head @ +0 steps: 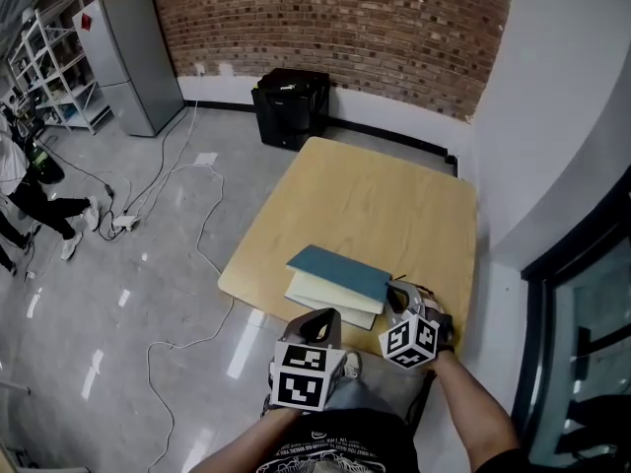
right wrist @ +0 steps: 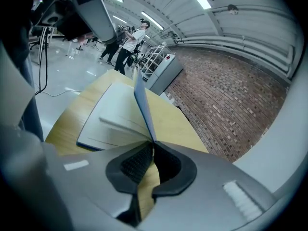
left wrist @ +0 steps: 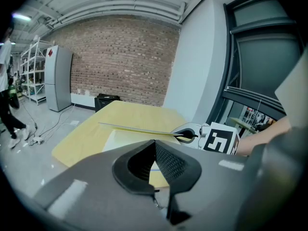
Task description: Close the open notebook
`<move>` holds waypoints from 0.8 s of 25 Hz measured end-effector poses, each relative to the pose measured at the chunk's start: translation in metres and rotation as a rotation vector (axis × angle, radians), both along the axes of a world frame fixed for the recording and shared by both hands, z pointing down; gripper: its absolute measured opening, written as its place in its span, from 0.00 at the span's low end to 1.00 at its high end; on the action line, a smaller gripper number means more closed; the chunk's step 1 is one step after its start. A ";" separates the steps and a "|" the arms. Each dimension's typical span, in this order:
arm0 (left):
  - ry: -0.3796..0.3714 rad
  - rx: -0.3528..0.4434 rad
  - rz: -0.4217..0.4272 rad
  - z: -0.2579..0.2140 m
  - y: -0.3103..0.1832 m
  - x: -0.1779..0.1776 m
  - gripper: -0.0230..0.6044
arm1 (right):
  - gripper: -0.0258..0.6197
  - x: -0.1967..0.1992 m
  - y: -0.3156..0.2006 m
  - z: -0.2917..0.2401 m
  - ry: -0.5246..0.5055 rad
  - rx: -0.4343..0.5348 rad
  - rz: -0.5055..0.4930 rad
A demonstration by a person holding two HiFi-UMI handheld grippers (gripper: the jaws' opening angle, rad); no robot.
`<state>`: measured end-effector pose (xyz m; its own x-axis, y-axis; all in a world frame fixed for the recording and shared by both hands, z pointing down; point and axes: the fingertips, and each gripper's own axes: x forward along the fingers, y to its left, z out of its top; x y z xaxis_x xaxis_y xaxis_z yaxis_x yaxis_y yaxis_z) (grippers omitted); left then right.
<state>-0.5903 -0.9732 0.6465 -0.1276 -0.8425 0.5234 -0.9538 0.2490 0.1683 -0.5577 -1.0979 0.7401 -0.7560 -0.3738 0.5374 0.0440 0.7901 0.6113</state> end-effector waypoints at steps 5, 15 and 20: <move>0.001 -0.003 -0.001 -0.027 0.010 0.016 0.04 | 0.07 0.015 0.007 -0.023 0.042 0.061 -0.028; -0.002 -0.003 -0.008 0.018 0.047 0.064 0.04 | 0.09 0.060 0.038 0.034 0.126 0.152 -0.070; -0.005 -0.008 0.001 -0.028 0.082 0.060 0.04 | 0.12 0.054 0.071 -0.004 0.175 0.166 -0.090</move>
